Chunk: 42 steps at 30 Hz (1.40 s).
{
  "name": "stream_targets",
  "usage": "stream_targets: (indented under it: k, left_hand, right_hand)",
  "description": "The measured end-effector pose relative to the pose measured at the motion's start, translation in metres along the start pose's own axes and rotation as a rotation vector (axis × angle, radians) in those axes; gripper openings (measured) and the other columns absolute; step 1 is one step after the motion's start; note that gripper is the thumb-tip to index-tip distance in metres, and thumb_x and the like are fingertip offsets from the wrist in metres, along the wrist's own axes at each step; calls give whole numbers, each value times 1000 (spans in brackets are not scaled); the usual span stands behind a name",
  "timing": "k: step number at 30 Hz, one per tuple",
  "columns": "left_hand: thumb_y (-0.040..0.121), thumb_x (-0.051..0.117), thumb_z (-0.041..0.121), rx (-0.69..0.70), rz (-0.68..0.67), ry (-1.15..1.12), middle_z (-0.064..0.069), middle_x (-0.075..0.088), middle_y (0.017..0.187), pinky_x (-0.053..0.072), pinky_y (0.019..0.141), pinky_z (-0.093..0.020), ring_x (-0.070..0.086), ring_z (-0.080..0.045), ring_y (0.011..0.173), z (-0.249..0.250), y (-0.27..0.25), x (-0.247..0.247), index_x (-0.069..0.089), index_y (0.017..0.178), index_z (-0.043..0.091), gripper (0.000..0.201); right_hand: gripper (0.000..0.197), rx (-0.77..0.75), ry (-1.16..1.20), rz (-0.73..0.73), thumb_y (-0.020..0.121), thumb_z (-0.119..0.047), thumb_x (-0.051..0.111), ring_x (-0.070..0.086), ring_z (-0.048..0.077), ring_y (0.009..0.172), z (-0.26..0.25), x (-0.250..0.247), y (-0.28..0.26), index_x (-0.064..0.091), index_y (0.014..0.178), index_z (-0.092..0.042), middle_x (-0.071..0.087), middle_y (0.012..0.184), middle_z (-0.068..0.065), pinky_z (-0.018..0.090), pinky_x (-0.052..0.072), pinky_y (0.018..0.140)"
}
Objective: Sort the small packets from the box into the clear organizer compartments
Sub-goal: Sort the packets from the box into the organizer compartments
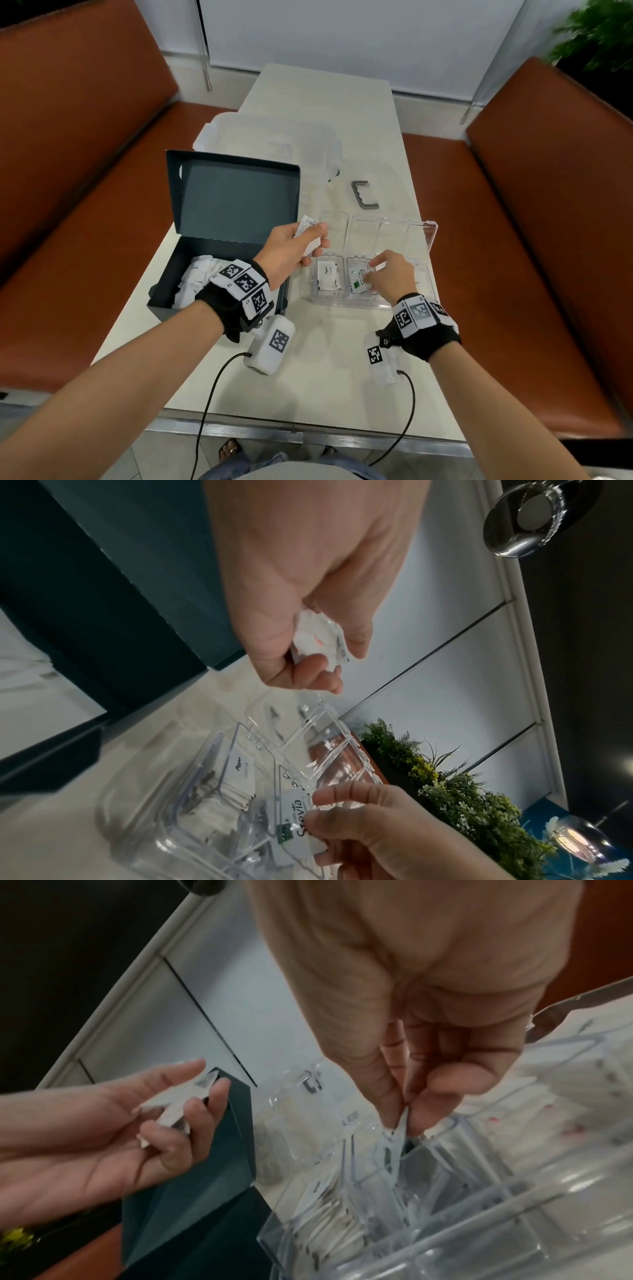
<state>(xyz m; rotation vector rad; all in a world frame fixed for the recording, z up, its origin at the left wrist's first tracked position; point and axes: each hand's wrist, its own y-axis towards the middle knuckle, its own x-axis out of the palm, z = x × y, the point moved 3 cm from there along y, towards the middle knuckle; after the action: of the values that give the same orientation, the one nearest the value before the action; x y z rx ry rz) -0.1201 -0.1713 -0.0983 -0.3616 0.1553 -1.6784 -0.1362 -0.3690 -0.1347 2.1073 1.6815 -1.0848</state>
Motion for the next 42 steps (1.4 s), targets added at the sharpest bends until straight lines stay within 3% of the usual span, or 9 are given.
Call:
stream_targets:
  k: [6,10,14,19,24,31,35,39,42]
  left_hand:
    - [92,65,32,-15,6,-3,-2,70,87,43,55,-18,57,-7,65,1,-1,-2,67,97,10,23]
    - [93,64,31,-17,3,6,-2,69,87,42,54,-17,56,-7,65,2,-2,-4,67,95,11,20]
    - [93,64,31,-23,11,11,-2,69,87,42,54,-16,56,-5,63,2,-3,-6,67,97,10,22]
    - [93,63,30,-32,-5,9,-3,68,89,41,58,-19,55,-7,66,0,-3,-4,66,99,9,23]
    - [93,63,32,-37,-16,24,-3,67,89,42,58,-19,56,-8,66,1,-2,-3,66,99,9,23]
    - [96,58,37,-118,-45,-85,-6,68,88,44,56,-17,58,-10,67,4,-3,1,66,97,8,30]
    - [97,53,41,-203,-56,-182,-14,71,101,54,59,-19,66,-15,76,6,-4,4,62,110,3,41]
    - [101,47,35,-270,-83,-324,-24,67,114,57,82,-30,69,-27,95,7,-5,7,54,119,-2,42]
    - [101,43,20,-300,-111,-461,-31,61,122,57,86,-35,66,-33,102,8,-7,12,44,131,-8,41]
  right_hand:
    - [11,-110,-329,38,86,-13,62,60,27,90,-4,10,-4,64,96,-9,63,97,10,31,48,70]
    - [17,-273,-664,49,91,-7,54,52,29,103,-5,17,-6,62,106,-6,55,110,13,35,49,80]
    - [37,-374,-845,72,89,-10,61,49,28,107,-6,13,-6,56,124,-23,51,116,7,36,42,87]
    - [45,-329,-909,-35,87,-25,68,45,29,115,-9,10,1,56,130,-34,46,123,4,42,39,97]
    - [44,-324,-961,-86,90,-32,64,42,31,117,-7,11,3,54,132,-39,40,125,6,44,37,98]
    - [50,-297,-918,-193,92,-31,61,44,30,118,-12,-3,4,47,140,-33,44,122,8,45,36,100]
    - [53,-346,-799,-155,94,-24,56,50,28,115,-20,-15,-3,40,143,-38,47,122,8,45,37,100]
    - [41,-473,-404,-9,93,-18,56,57,18,89,-41,-27,-14,54,134,-26,56,104,5,36,46,89]
    - [27,-549,-170,31,92,-22,60,50,7,72,-59,-27,-27,65,119,-22,62,90,2,20,40,73]
